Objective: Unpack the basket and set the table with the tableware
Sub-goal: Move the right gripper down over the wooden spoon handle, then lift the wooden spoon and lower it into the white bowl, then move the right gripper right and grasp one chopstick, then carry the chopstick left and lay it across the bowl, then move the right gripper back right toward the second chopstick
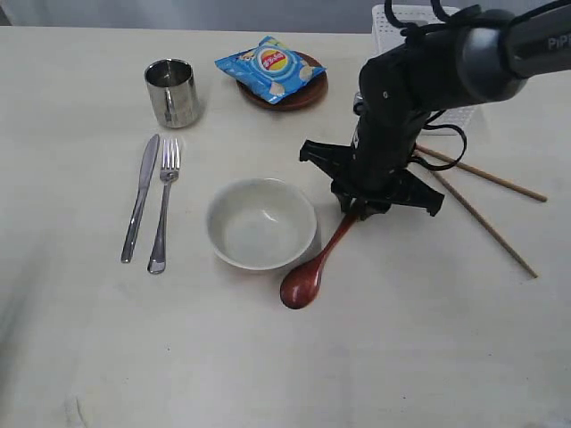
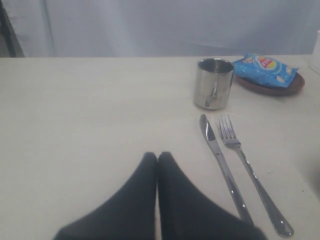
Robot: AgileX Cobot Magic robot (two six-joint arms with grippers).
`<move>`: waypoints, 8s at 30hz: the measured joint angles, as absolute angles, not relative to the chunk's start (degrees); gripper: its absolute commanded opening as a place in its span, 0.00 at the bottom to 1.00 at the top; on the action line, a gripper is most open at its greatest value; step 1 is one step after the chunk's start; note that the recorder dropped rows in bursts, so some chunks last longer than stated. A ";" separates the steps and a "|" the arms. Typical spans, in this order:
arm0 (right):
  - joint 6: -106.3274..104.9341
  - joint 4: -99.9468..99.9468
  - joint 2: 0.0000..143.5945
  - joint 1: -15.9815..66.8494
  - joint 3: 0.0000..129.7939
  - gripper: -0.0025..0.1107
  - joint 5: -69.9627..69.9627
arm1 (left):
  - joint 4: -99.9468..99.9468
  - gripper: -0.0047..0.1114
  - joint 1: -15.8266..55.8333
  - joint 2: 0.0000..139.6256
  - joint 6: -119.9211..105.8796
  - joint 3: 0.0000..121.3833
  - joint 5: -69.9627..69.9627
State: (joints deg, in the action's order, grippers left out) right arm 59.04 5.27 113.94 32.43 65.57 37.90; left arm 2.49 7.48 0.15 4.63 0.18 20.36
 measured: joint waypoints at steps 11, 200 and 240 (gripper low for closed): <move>53.24 10.91 114.37 32.43 71.79 0.04 44.34 | 2.49 0.04 7.48 0.15 4.63 0.18 20.36; -29.99 -2.93 119.13 48.07 94.42 0.34 69.64 | 2.49 0.04 7.48 0.15 4.63 0.18 20.36; -22.76 0.46 106.39 -6.71 74.16 0.34 49.80 | 2.49 0.04 7.48 0.15 4.63 0.18 20.36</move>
